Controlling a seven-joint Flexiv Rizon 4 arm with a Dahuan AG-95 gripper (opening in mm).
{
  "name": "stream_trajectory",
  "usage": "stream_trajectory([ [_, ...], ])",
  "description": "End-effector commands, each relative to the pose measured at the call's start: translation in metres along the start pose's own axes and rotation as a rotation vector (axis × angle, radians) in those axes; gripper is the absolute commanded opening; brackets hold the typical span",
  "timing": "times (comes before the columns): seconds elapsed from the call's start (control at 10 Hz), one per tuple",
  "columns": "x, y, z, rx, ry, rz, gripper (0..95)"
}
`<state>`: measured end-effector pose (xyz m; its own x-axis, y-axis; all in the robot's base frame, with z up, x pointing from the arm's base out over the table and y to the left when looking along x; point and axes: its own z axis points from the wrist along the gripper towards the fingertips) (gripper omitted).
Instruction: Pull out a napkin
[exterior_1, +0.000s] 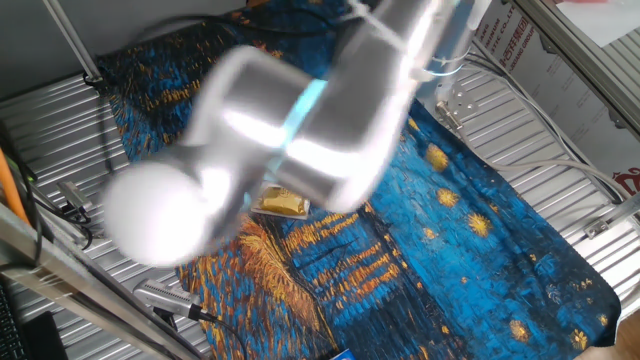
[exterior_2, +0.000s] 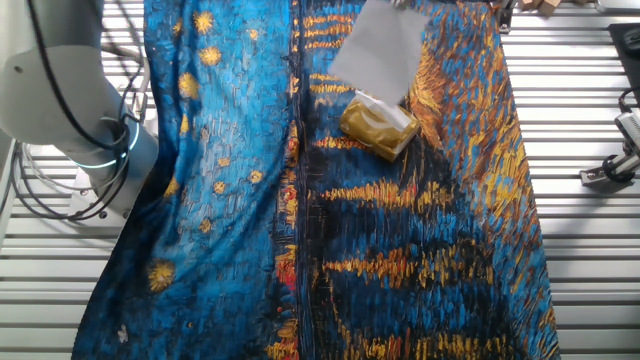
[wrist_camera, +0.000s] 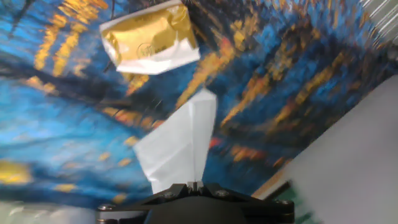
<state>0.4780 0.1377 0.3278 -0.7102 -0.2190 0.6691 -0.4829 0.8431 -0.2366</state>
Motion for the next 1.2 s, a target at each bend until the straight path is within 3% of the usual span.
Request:
stream_trajectory([
  [0.1,-0.003,0.016,-0.002,-0.407,-0.113,0.297,0.0],
  [0.2,-0.002,0.026,-0.006,-0.448,-0.115,0.339,0.0],
  [0.3,-0.001,0.033,-0.007,-0.453,-0.117,0.358,0.0],
  [0.7,-0.005,0.035,-0.005,-0.481,-0.118,0.373,0.0],
  [1.2,-0.017,0.043,0.018,-0.489,-0.137,0.378,0.0],
])
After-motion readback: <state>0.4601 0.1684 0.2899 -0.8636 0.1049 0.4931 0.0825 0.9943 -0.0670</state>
